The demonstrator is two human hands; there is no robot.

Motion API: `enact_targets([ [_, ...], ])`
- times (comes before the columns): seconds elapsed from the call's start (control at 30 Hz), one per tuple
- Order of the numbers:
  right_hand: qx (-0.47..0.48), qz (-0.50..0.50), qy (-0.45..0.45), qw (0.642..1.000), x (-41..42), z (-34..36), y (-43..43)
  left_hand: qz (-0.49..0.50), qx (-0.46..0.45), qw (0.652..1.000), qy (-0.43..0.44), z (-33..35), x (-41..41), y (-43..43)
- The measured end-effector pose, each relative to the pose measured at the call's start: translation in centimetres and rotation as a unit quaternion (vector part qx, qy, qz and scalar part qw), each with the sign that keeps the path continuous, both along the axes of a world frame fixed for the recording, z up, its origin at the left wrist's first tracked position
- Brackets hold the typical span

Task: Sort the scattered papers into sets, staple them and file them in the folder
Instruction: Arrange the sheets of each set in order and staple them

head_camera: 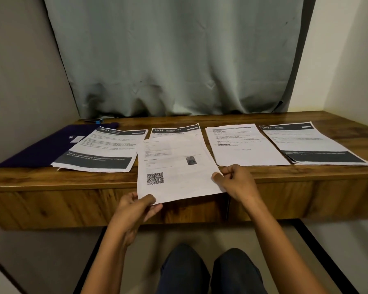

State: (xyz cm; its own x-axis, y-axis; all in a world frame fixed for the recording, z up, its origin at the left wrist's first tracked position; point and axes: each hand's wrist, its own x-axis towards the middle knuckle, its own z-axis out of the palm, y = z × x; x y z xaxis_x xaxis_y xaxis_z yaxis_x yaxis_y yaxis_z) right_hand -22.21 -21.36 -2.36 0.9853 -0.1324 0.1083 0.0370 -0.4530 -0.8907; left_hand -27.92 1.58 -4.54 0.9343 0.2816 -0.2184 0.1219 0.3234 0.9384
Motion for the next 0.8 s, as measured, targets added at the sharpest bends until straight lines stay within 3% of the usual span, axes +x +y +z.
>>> enact_targets([
  [0.1, 0.013, 0.000, 0.003, 1.000, 0.0, -0.6, -0.1, -0.064, -0.038, 0.997, 0.027, 0.7, -0.5, 0.6],
  [0.17, 0.036, 0.007, 0.020, 0.999, 0.0, -0.6, -0.2, -0.055, -0.031, 0.997, 0.035, 1.1, -0.1, 1.2],
  [0.27, 0.094, 0.076, 0.065, 0.991, -0.3, -0.1, -0.8, -0.012, 0.048, 0.998, 0.044, 0.9, 1.2, 1.8],
  [0.37, 0.103, 0.134, 0.124, 0.978, 0.0, 0.5, -1.5, -0.032, 0.079, 0.996, 0.041, 0.7, 1.7, 1.8],
  [0.57, 0.132, 0.124, 0.159, 0.971, 1.8, 2.1, -2.2, -0.123, 0.157, 0.979, 0.048, 1.7, 2.0, 2.2],
  [0.67, 0.124, 0.146, 0.164, 0.968, 2.1, 2.6, -1.7, -0.120, 0.168, 0.978, 0.017, 2.7, 2.7, 1.6],
  [0.8, 0.136, 0.155, 0.079, 0.975, 2.4, 3.9, -1.2, -0.062, 0.178, 0.979, -0.078, 4.2, 3.9, 0.4],
])
